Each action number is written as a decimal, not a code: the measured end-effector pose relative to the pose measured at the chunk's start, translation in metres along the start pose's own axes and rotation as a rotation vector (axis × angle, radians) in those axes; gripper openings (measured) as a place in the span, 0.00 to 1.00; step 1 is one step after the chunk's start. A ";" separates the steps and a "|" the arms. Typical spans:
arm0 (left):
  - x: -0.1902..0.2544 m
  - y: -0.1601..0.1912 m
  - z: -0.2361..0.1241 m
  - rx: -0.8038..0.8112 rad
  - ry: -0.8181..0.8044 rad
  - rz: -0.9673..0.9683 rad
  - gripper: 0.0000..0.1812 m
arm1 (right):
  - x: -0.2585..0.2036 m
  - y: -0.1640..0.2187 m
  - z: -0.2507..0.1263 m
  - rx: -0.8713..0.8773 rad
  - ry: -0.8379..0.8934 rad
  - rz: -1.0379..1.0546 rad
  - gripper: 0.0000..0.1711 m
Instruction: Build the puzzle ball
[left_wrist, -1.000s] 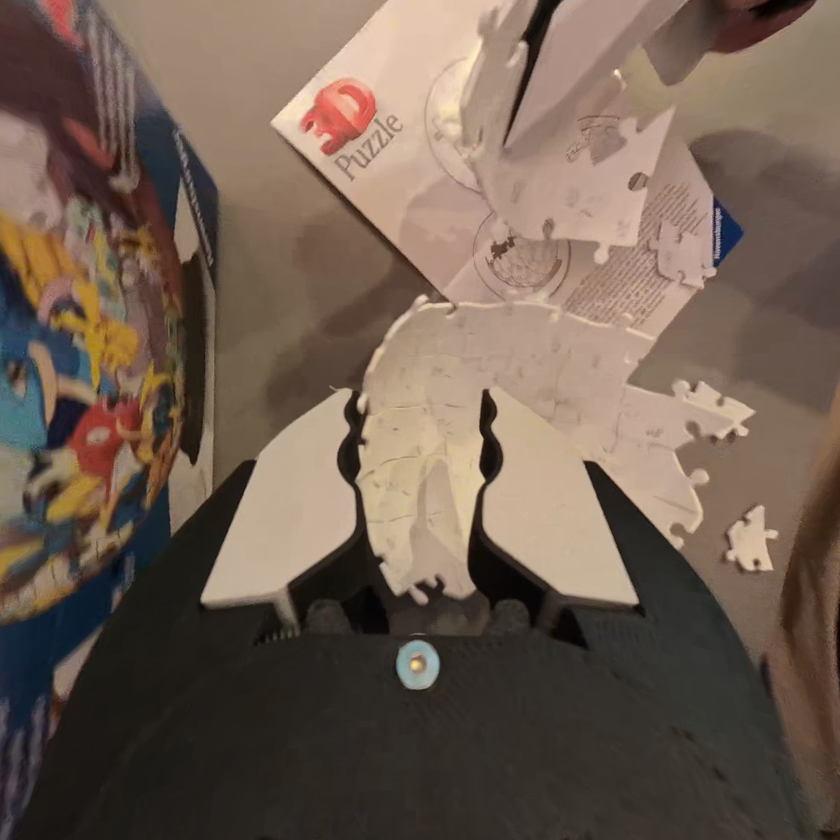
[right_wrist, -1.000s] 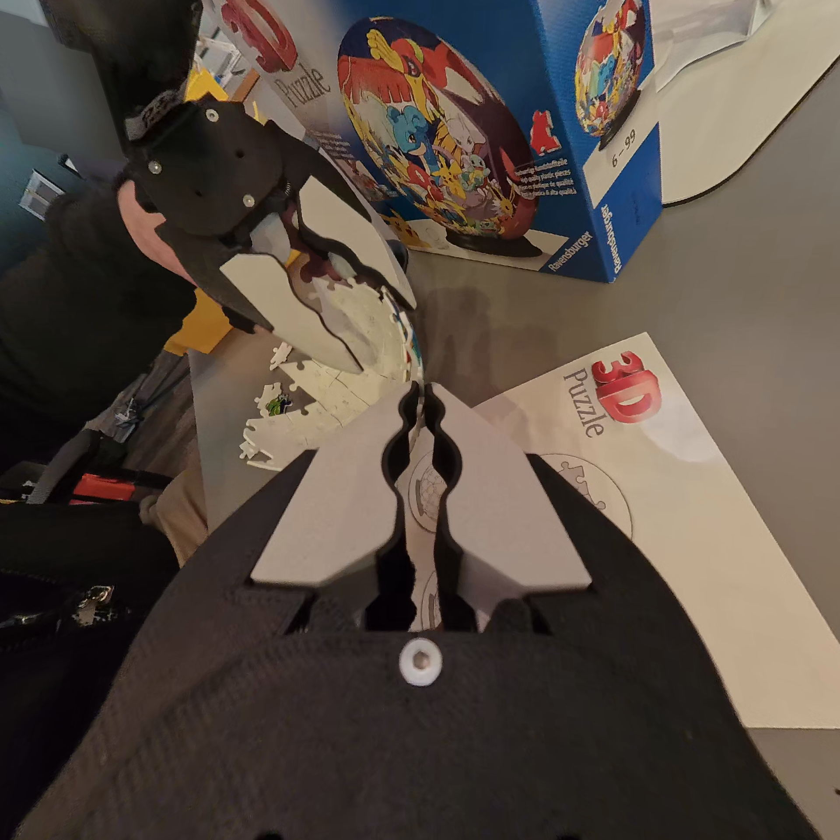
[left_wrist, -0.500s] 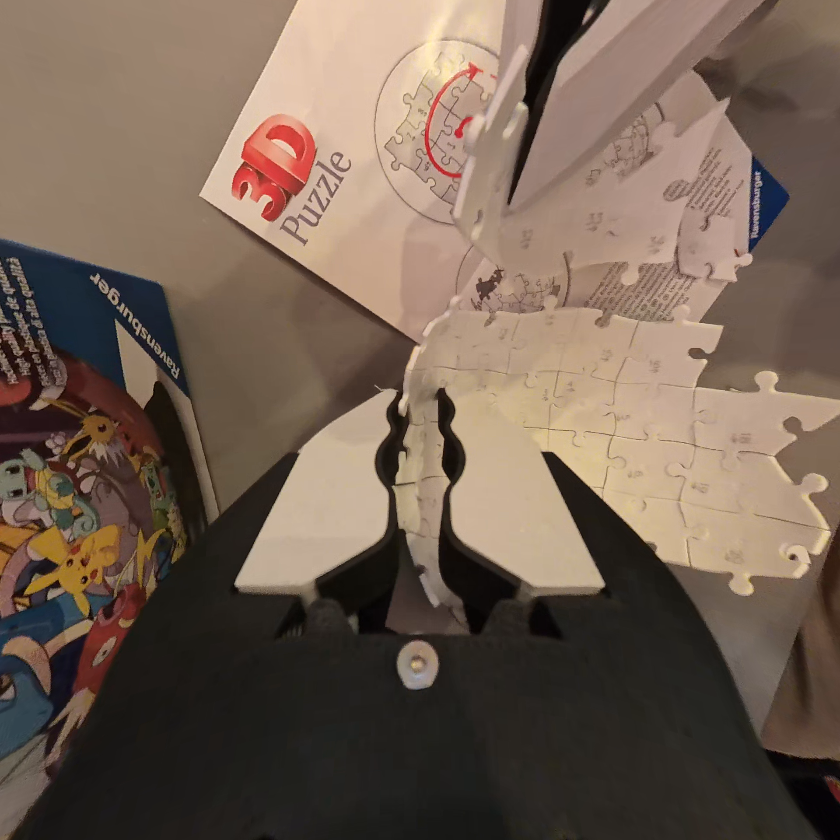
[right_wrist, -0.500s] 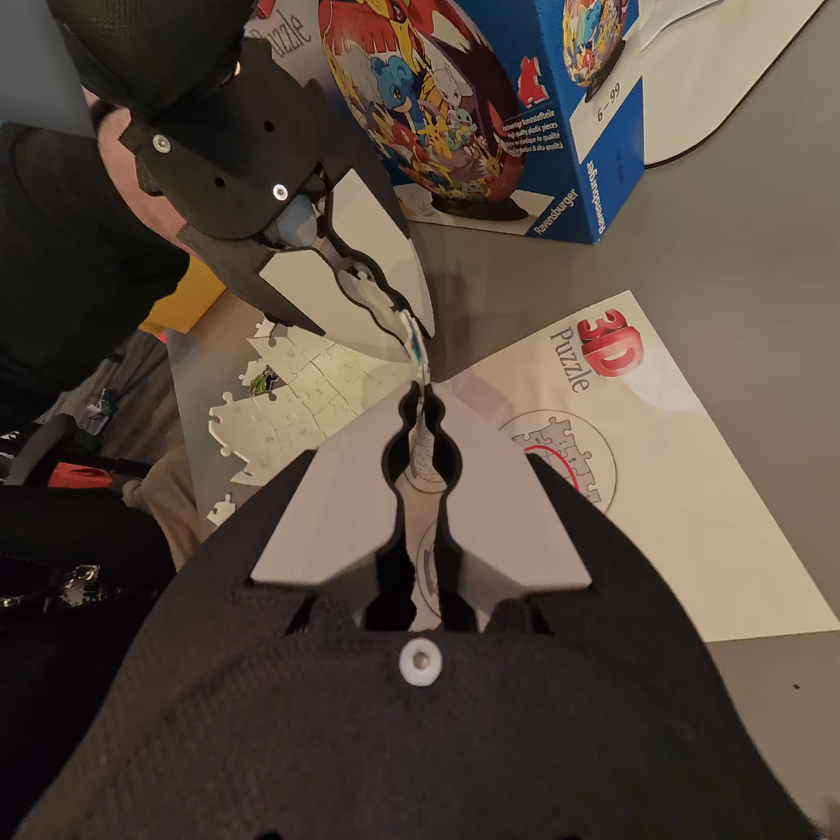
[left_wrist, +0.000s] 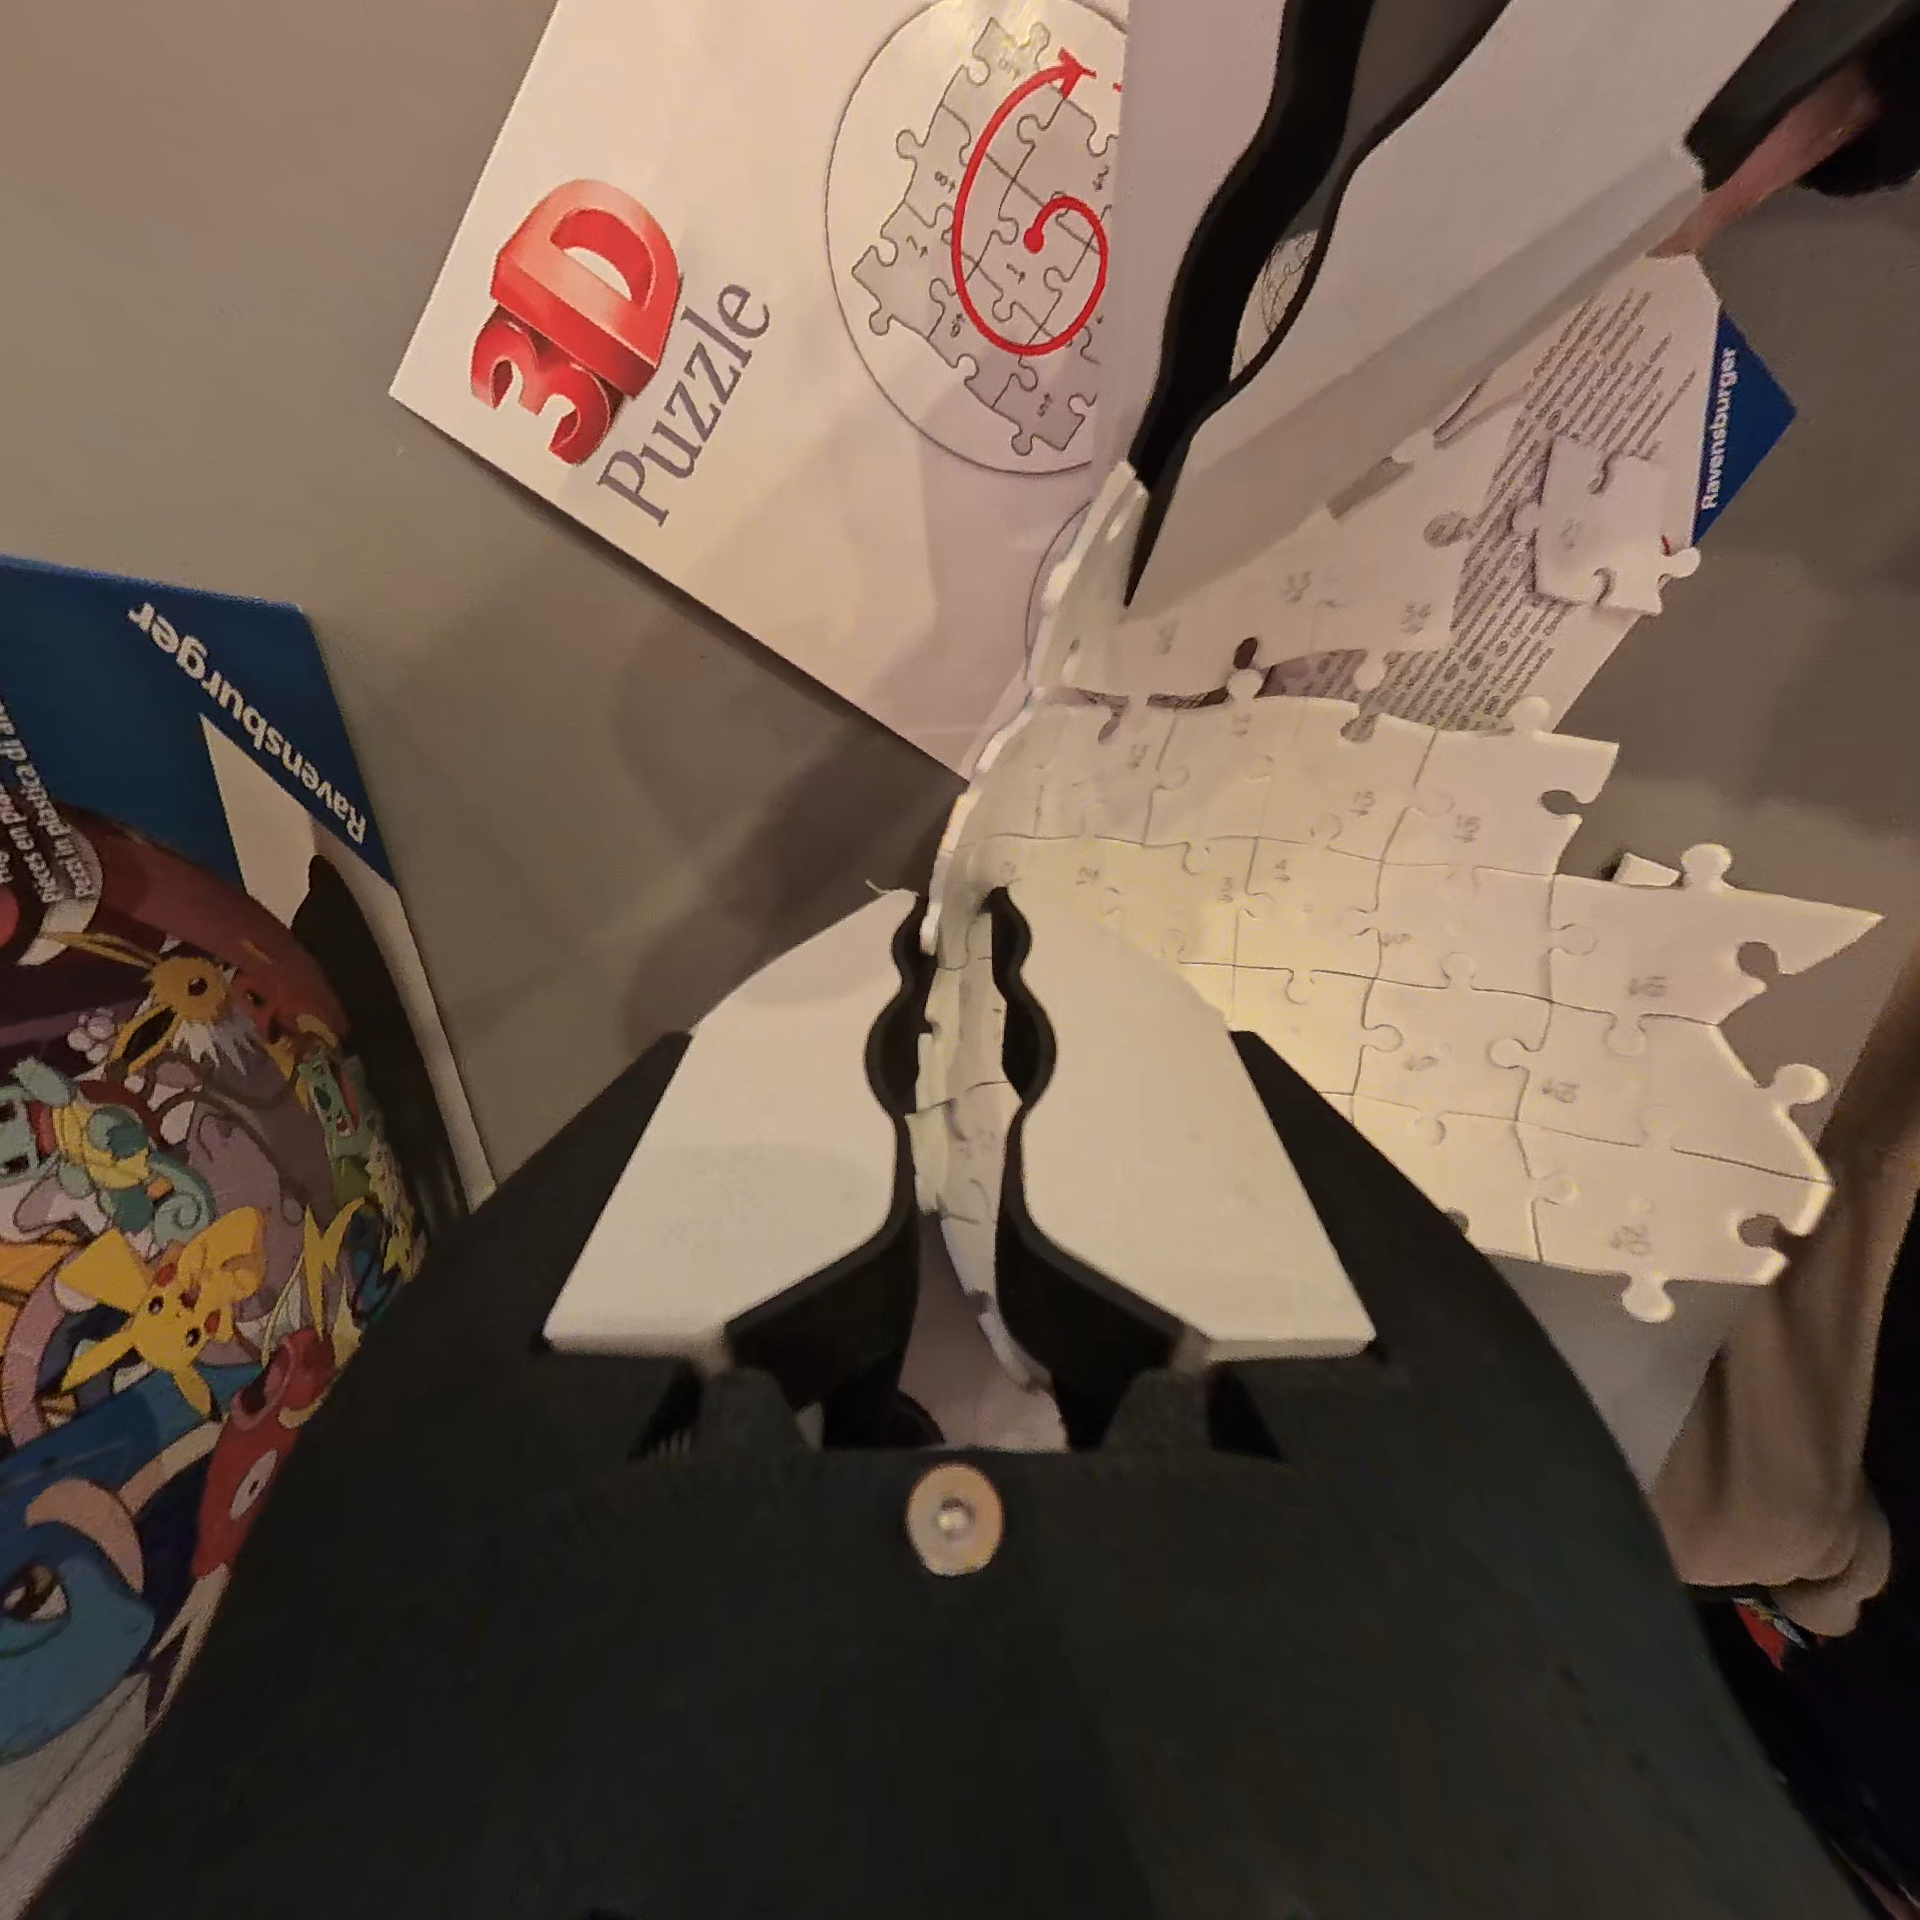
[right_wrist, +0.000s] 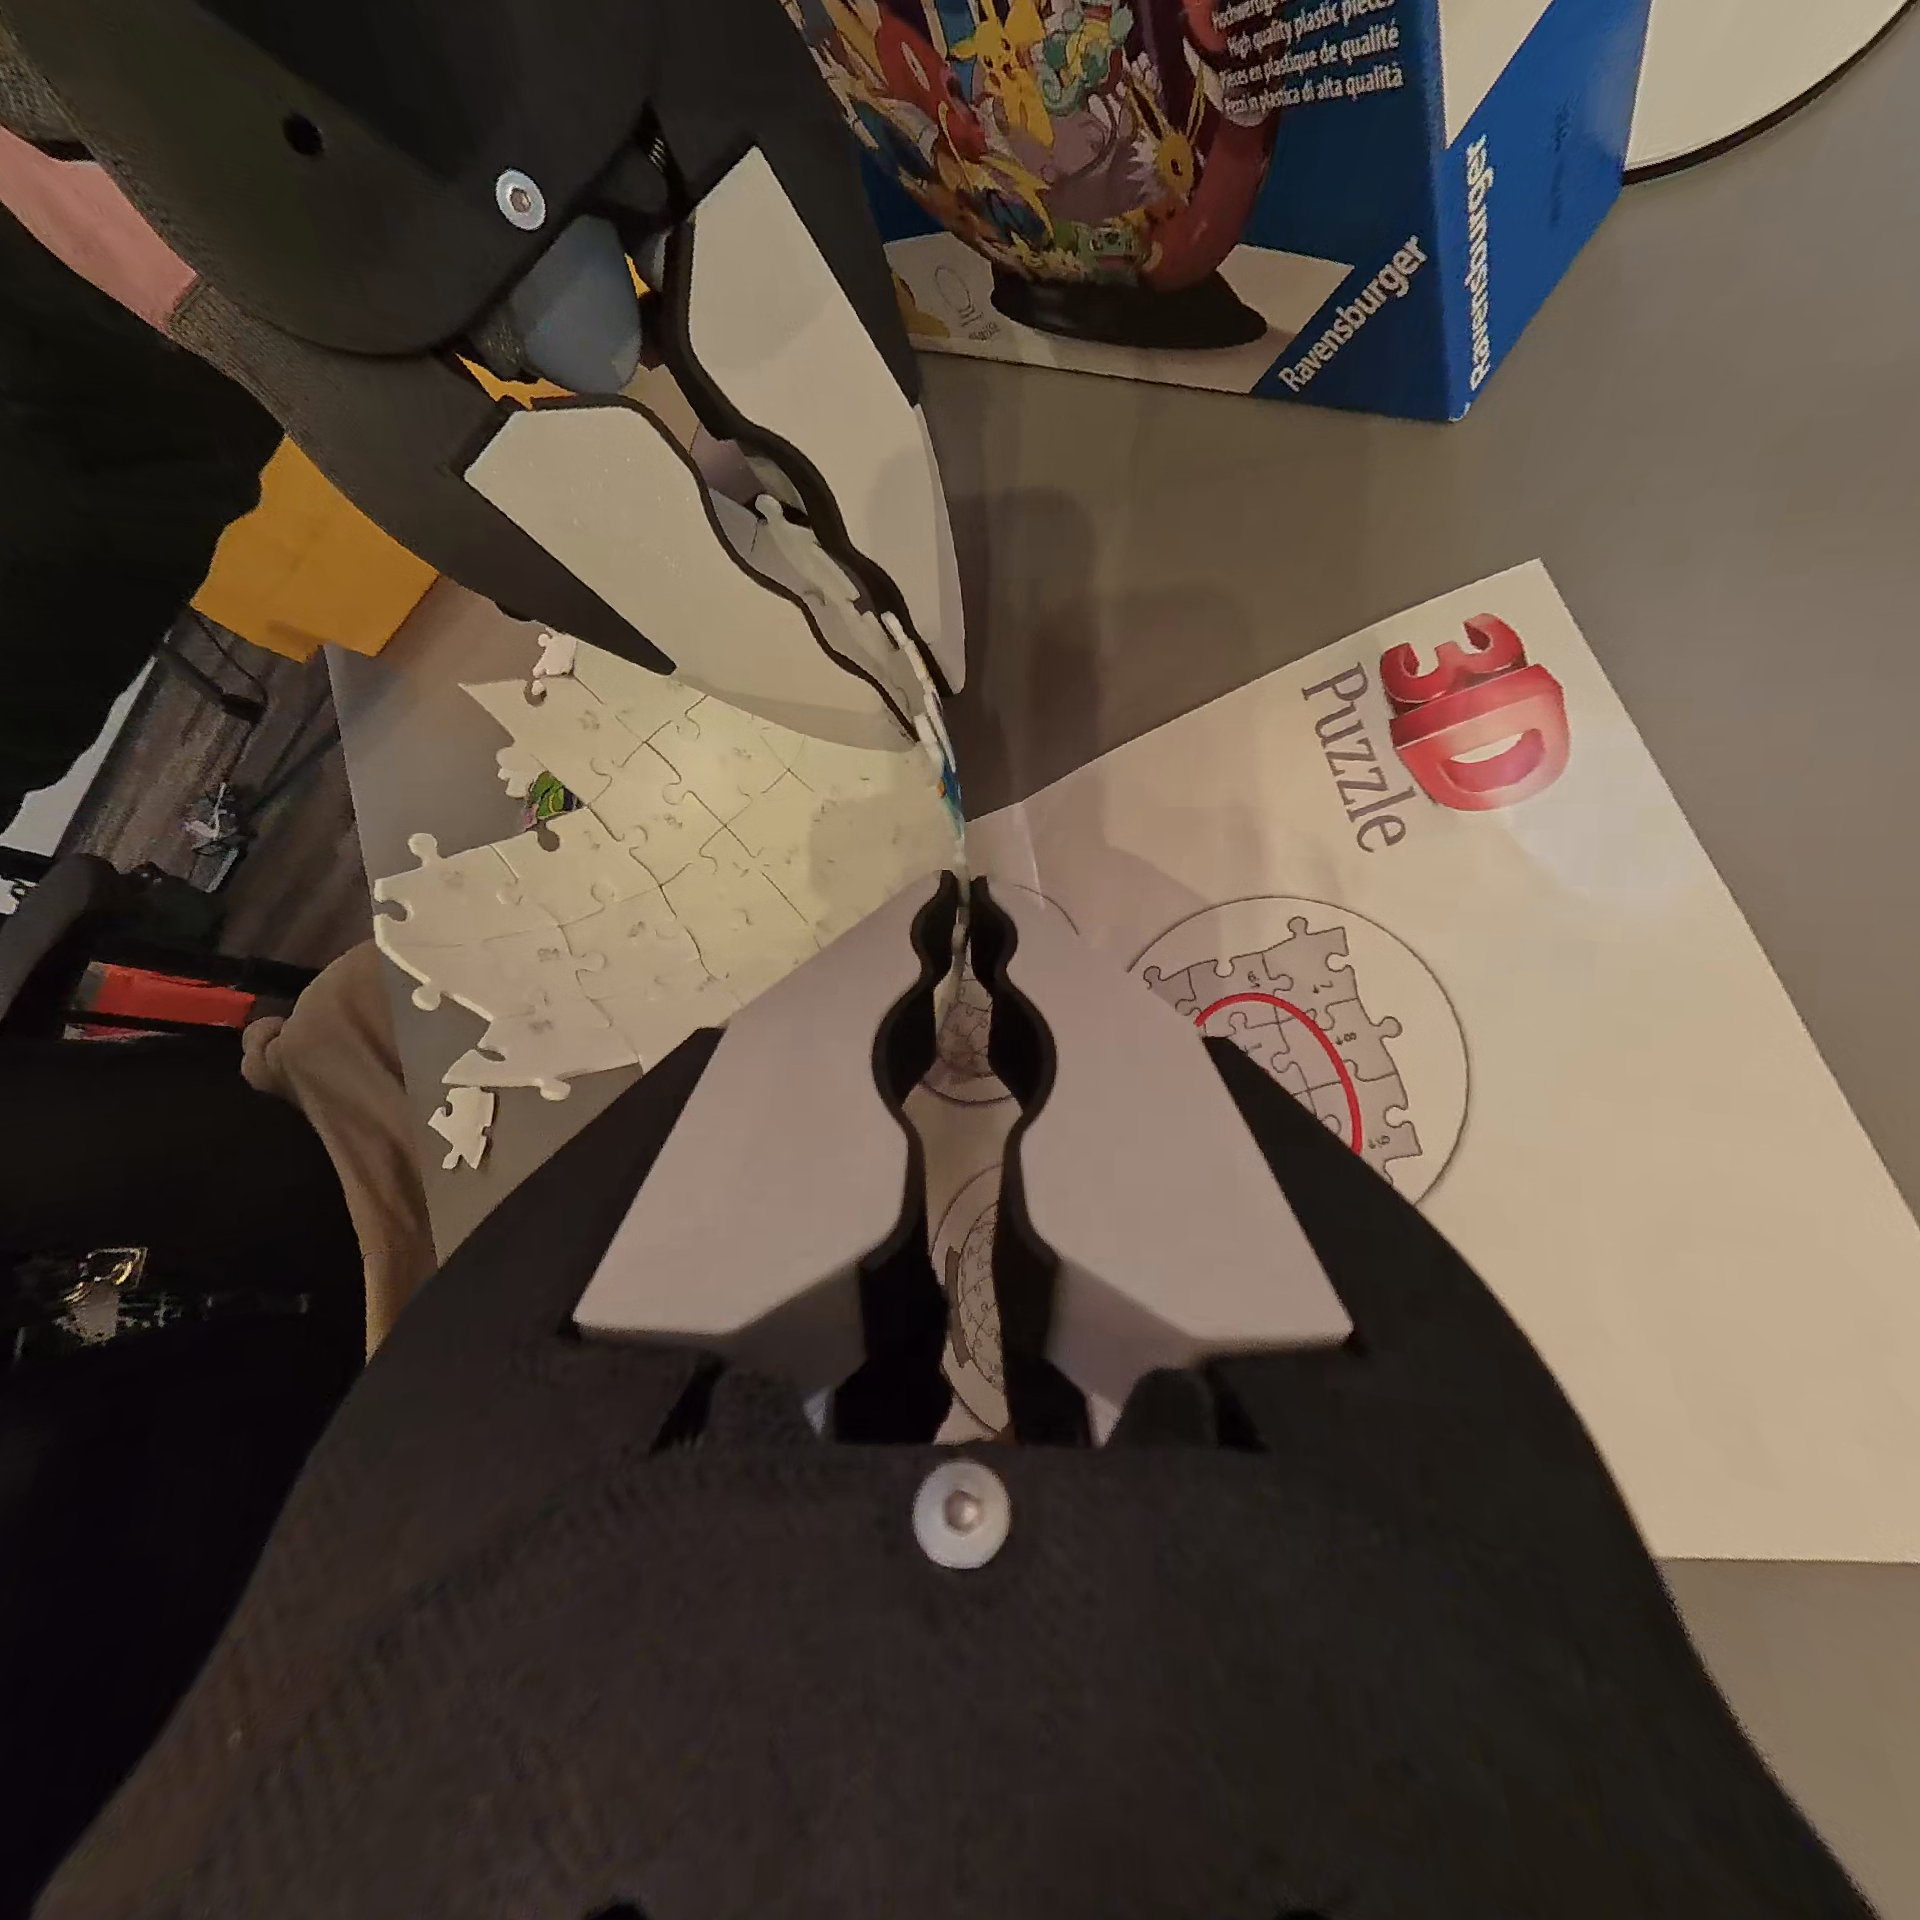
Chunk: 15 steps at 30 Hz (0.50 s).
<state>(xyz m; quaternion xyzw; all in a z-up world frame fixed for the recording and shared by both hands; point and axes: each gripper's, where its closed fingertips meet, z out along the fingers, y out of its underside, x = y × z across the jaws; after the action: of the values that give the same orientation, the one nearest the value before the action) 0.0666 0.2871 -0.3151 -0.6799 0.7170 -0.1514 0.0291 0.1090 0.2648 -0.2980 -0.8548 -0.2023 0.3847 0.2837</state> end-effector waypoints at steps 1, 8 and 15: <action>0.000 0.000 0.000 -0.006 0.001 -0.004 0.06 | 0.000 0.000 0.000 0.000 0.002 0.002 0.00; 0.000 0.002 0.002 -0.063 -0.002 -0.005 0.06 | 0.002 0.002 0.003 -0.008 0.014 -0.001 0.00; 0.001 0.000 0.003 -0.080 0.011 -0.007 0.06 | -0.001 -0.002 0.003 -0.008 0.019 -0.038 0.00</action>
<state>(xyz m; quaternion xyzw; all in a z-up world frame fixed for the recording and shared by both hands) 0.0674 0.2853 -0.3173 -0.6820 0.7203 -0.1265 -0.0024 0.1055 0.2666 -0.2976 -0.8554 -0.2175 0.3704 0.2894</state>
